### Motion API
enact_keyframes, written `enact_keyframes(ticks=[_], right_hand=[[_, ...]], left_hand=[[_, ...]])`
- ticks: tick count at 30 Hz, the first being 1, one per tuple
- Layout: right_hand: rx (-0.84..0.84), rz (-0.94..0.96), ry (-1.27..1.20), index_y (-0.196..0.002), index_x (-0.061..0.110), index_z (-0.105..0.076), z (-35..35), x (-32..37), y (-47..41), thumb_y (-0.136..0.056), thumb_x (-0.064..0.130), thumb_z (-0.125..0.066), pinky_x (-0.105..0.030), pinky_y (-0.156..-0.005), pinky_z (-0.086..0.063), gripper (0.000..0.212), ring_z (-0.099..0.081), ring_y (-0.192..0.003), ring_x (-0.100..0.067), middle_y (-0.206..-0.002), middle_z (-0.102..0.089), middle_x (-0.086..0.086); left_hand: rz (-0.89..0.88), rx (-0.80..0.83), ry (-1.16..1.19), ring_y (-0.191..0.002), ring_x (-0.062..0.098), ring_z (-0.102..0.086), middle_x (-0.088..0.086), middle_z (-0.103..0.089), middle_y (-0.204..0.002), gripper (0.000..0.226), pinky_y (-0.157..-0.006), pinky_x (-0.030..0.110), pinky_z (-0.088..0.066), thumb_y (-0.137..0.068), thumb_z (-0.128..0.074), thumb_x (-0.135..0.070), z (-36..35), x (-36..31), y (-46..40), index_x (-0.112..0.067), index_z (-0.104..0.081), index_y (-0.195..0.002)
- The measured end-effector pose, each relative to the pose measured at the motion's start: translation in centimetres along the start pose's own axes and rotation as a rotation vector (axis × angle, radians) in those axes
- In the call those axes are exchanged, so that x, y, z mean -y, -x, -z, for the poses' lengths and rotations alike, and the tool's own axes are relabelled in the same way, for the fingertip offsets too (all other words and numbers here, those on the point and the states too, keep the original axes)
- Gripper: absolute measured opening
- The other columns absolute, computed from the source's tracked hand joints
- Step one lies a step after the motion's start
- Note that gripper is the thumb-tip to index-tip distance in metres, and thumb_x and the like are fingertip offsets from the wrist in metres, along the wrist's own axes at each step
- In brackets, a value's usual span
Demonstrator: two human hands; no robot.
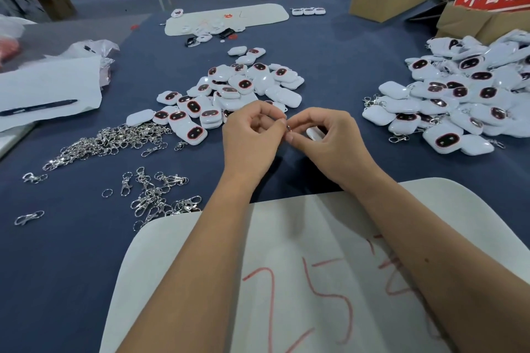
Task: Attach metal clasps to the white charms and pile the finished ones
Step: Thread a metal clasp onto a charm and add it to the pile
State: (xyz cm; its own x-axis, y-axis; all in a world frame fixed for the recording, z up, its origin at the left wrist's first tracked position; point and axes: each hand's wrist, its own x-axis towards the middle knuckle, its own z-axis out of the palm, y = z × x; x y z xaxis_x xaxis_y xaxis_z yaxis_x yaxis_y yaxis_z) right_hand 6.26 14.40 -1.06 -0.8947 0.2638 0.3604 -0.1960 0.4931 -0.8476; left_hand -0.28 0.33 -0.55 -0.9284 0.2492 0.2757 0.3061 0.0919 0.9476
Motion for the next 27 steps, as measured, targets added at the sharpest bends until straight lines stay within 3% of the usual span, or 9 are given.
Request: enact_keyframes(ticks=[2,6,11,18,23,27], right_hand=[[-0.013,-0.010,-0.014,-0.095,0.016,-0.081,0.08,0.06,0.03,-0.092,0.011,-0.077,-0.029,-0.084,-0.056,0.008,-0.072,-0.087,-0.013,-0.086,-0.079,0.007],[-0.008,0.001,-0.024,-0.094,0.014,-0.081,0.16,0.28,0.06,-0.095,0.009,-0.072,-0.034,-0.089,-0.056,0.009,-0.072,-0.091,-0.015,-0.089,-0.079,0.006],[-0.053,0.048,-0.042,-0.093,0.011,-0.079,-0.01,0.35,0.20,-0.098,0.011,-0.069,-0.040,-0.089,-0.054,0.011,-0.071,-0.092,-0.020,-0.091,-0.078,0.004],[-0.115,0.146,-0.047,-0.105,0.012,-0.077,0.20,0.35,0.25,-0.093,0.003,-0.073,-0.015,-0.082,-0.044,0.015,-0.062,-0.082,0.003,-0.093,-0.072,0.009],[-0.109,0.191,-0.051,-0.097,0.009,-0.079,0.25,0.24,0.11,-0.091,0.001,-0.075,-0.022,-0.089,-0.049,0.010,-0.069,-0.097,-0.014,-0.098,-0.075,0.001],[-0.117,0.118,-0.069,-0.093,0.010,-0.076,0.20,-0.17,0.01,-0.094,0.007,-0.073,-0.011,-0.079,-0.044,0.005,-0.064,-0.082,0.002,-0.088,-0.073,0.011]], left_hand=[[-0.023,-0.017,-0.037,-0.067,0.034,-0.064,0.000,-0.063,-0.060,0.010,-0.065,0.041,-0.055,-0.082,-0.067,-0.008,0.00,0.06,0.00,-0.017,-0.070,-0.081],[0.072,0.018,0.078,-0.056,0.012,-0.059,0.001,-0.067,-0.060,0.011,-0.055,0.024,-0.048,-0.086,-0.064,-0.004,0.21,0.06,-0.10,-0.013,-0.069,-0.081],[0.261,0.155,0.343,-0.052,0.013,-0.049,0.001,-0.060,-0.060,0.018,-0.048,0.020,-0.038,-0.092,-0.056,0.002,0.32,-0.31,-0.35,-0.010,-0.067,-0.083],[0.424,0.231,0.614,-0.051,0.012,-0.046,0.005,-0.056,-0.064,0.018,-0.043,0.018,-0.035,-0.095,-0.050,0.006,-0.07,-0.78,-0.44,-0.008,-0.059,-0.088],[0.493,0.196,0.630,-0.049,0.011,-0.049,0.006,-0.058,-0.062,0.021,-0.042,0.017,-0.037,-0.093,-0.048,0.008,-0.24,-0.86,-0.38,-0.008,-0.057,-0.083],[0.472,0.233,0.606,-0.054,0.011,-0.055,0.006,-0.065,-0.067,0.018,-0.047,0.017,-0.044,-0.099,-0.053,0.000,-0.22,-0.81,-0.28,-0.008,-0.062,-0.086]])
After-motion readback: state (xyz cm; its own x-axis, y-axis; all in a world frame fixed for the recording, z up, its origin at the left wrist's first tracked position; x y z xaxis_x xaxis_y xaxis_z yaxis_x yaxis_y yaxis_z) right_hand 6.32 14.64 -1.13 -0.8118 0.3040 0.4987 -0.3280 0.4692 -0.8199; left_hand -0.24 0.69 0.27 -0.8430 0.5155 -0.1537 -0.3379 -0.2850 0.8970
